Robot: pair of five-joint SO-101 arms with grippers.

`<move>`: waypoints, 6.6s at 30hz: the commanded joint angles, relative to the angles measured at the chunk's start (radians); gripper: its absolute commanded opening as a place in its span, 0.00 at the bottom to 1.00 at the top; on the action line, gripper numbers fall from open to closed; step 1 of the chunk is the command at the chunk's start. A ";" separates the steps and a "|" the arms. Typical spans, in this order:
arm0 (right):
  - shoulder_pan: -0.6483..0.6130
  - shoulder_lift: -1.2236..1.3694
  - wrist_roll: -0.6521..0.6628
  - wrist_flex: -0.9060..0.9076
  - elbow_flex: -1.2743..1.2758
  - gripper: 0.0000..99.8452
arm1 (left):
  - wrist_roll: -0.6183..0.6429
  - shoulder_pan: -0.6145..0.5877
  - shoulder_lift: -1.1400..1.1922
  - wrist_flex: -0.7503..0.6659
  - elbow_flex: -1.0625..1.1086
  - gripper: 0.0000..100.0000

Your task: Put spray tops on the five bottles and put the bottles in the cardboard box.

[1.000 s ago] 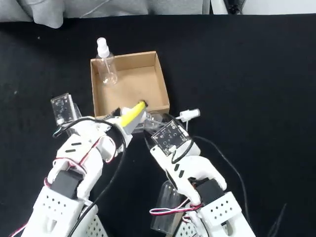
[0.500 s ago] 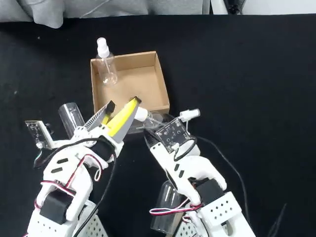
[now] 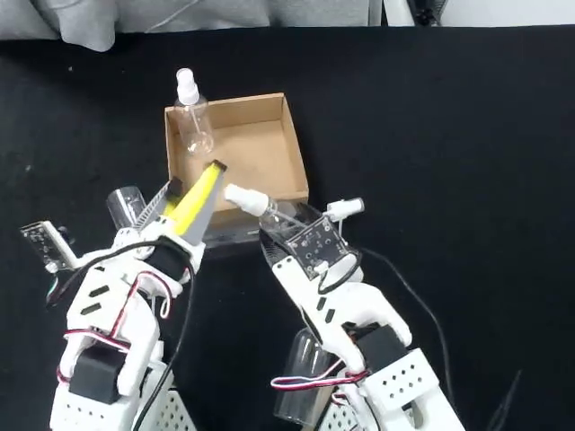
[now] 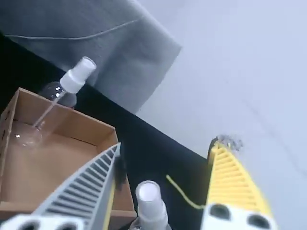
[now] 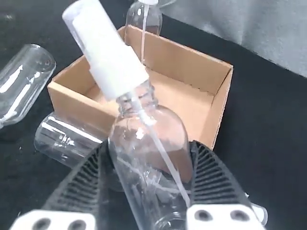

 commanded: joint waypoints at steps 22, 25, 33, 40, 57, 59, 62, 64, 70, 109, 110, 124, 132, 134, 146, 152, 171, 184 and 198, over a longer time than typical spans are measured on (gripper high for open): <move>-0.133 -0.025 -0.273 -0.249 -0.013 0.10 | 0.023 -0.150 -0.006 0.000 -0.019 0.27; -0.146 -0.025 -0.273 -0.249 -0.024 0.10 | 0.021 -0.148 -0.006 0.005 -0.019 0.27; -0.196 -0.025 -0.273 -0.242 -0.079 0.10 | -0.049 -0.137 -0.006 -0.003 0.015 0.27; -0.219 -0.025 -0.259 -0.241 -0.074 0.10 | -0.117 -0.081 -0.006 0.003 0.022 0.27; -0.212 -0.025 -0.169 -0.239 -0.058 0.10 | -0.262 -0.001 0.000 -0.002 0.045 0.20; -0.212 -0.025 -0.169 -0.239 -0.058 0.10 | -0.262 -0.001 0.000 0.000 0.045 0.20; -0.210 -0.024 -0.169 -0.239 -0.058 0.10 | -0.311 0.044 0.000 0.008 0.047 0.20; -0.187 -0.024 -0.170 -0.239 -0.058 0.10 | -0.358 0.079 -0.003 0.021 0.061 0.20; -0.124 -0.024 -0.173 -0.238 -0.058 0.10 | -0.368 0.139 -0.006 0.026 0.076 0.19; -0.121 -0.024 -0.175 -0.150 -0.067 0.10 | -0.344 0.102 -0.008 0.018 0.065 0.19; -0.121 -0.024 -0.175 -0.140 -0.067 0.10 | -0.339 0.090 -0.008 0.014 0.061 0.19; -0.120 -0.025 -0.175 -0.066 -0.065 0.10 | -0.342 0.062 -0.008 0.011 0.056 0.19; -0.074 -0.025 -0.175 -0.031 -0.067 0.10 | -0.342 -0.031 -0.008 0.012 0.004 0.19; -0.046 -0.025 -0.175 -0.031 -0.067 0.10 | -0.342 -0.068 -0.008 0.012 -0.008 0.20; 0.011 -0.025 -0.175 -0.029 -0.061 0.10 | -0.411 -0.226 -0.008 0.015 0.022 0.20; 0.011 -0.025 -0.175 -0.029 -0.059 0.10 | -0.413 -0.349 -0.008 0.014 0.094 0.20; 0.011 -0.025 -0.176 -0.029 -0.056 0.10 | -0.413 -0.509 -0.008 0.012 0.297 0.20; 0.006 -0.025 -0.173 -0.029 -0.048 0.10 | -0.413 -0.507 -0.006 0.023 0.341 0.20; 0.006 -0.016 -0.169 0.176 -0.251 0.10 | -0.413 -0.506 -0.008 0.041 0.341 0.20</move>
